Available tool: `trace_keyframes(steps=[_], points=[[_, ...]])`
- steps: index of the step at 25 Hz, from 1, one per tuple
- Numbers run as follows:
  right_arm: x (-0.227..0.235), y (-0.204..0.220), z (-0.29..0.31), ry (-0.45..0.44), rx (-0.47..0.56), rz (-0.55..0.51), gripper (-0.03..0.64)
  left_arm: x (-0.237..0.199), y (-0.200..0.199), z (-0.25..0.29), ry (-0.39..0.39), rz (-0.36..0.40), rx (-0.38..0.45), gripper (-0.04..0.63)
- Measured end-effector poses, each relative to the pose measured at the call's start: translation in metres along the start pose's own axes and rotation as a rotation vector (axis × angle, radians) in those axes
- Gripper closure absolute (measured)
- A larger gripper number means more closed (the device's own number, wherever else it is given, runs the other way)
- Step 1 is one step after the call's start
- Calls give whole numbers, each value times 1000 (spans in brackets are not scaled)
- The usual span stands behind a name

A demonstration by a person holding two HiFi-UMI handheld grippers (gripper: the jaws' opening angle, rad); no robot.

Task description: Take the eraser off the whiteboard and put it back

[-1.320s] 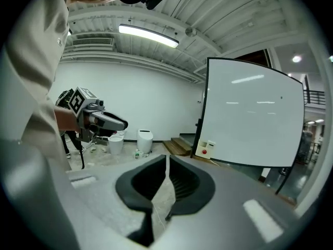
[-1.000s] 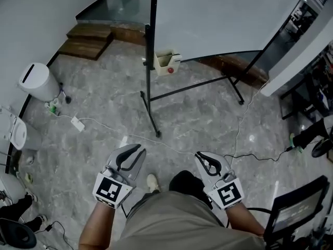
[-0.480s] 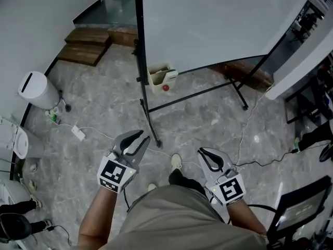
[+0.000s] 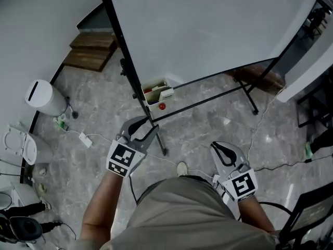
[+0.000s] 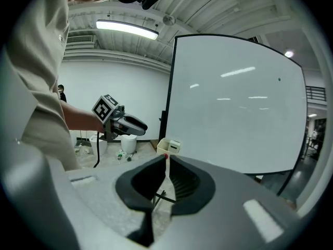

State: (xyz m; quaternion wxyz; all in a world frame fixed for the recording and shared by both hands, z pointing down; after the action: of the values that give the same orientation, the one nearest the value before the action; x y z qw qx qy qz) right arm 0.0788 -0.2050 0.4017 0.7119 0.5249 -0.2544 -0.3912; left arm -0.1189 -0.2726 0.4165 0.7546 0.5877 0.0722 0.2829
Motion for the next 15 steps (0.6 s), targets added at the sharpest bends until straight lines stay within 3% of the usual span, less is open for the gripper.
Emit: trace_keyframes(steps=[15], points=[[82, 23, 2, 24, -25, 46, 603, -30, 21, 125, 13, 101, -166, 327]])
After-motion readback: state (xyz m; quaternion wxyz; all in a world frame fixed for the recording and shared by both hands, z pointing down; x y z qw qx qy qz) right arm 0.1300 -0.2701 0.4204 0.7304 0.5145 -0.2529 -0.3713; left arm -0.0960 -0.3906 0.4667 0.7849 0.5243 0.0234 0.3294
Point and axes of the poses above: the fingertips, and each gripper's own axes: z forward along the fingers, x to its right, y out of its underside, the point moved 1 cm from there along -z, backward along the fingers, and after that the axes turned 10 degrees about -y, right-handed, at the moved point
